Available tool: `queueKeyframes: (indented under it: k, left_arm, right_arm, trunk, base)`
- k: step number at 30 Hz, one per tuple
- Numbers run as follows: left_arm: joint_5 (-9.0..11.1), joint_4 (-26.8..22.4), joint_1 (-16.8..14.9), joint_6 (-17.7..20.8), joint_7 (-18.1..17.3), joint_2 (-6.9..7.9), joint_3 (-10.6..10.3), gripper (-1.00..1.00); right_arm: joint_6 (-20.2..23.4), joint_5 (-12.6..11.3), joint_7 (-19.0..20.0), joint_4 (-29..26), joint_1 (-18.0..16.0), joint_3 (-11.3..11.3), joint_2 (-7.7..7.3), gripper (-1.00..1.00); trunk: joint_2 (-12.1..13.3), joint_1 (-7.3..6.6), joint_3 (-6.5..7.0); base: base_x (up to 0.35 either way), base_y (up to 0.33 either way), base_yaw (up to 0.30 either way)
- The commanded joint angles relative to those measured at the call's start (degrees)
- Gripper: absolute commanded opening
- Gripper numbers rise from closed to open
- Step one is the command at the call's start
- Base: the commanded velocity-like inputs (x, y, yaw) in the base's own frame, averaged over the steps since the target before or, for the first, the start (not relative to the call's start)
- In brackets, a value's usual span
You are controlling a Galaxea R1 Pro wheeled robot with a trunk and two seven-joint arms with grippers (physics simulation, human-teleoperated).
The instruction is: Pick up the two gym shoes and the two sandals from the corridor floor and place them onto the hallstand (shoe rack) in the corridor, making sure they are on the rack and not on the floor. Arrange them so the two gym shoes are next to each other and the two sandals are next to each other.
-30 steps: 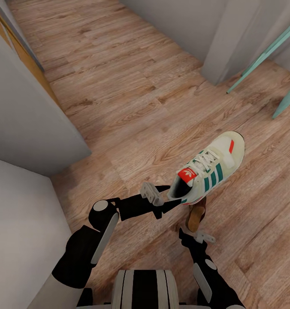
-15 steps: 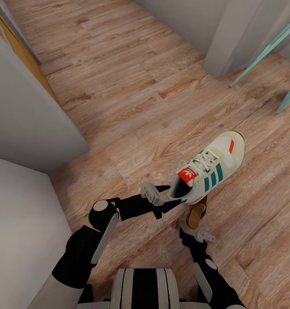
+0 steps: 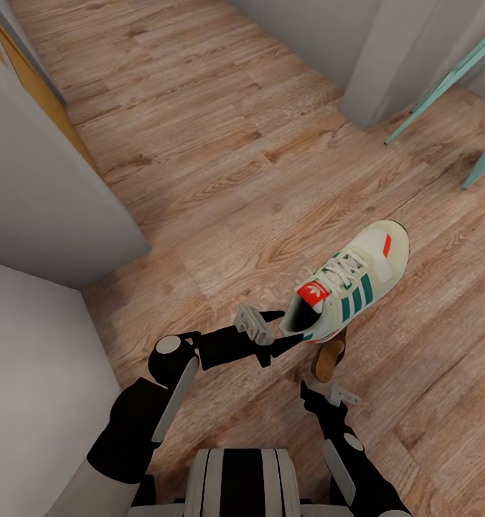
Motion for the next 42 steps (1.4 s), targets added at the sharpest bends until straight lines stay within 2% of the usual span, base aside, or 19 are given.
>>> queueKeyframes:
  k: [1, 11, 18, 42]
  left_arm:
    - [0.5, 0.0, 0.0, 0.5, 0.0, -0.01, 0.0, -1.0]
    - [0.5, 0.0, 0.0, 0.5, 0.0, -0.01, -0.1, -1.0]
    - [0.5, 0.0, 0.0, 0.5, 0.0, -0.01, -1.7, -1.0]
    - [0.4, 0.0, 0.0, 0.3, 0.0, -0.01, -1.9, -1.0]
  right_arm:
    - [-0.2, -0.6, 0.0, 0.0, 0.0, 0.0, 0.01, 1.0]
    - [-0.2, -0.5, 0.0, -0.2, 0.0, 0.0, -0.04, 1.0]
    - [-0.2, -0.5, 0.0, 0.0, 0.0, 0.0, -0.04, 1.0]
    - [-0.2, -0.5, 0.0, -0.3, 0.0, -0.1, -0.04, 1.0]
  trunk:
    - [0.0, -0.01, -0.02]
    - [0.0, -0.01, -0.03]
    - [0.0, -0.01, -0.03]
    - [0.0, -0.01, -0.03]
  base:
    - [0.0, 0.0, 0.0]
    - [0.005, 0.0, 0.0]
    - [0.119, 0.0, 0.0]
    - [0.041, 0.0, 0.0]
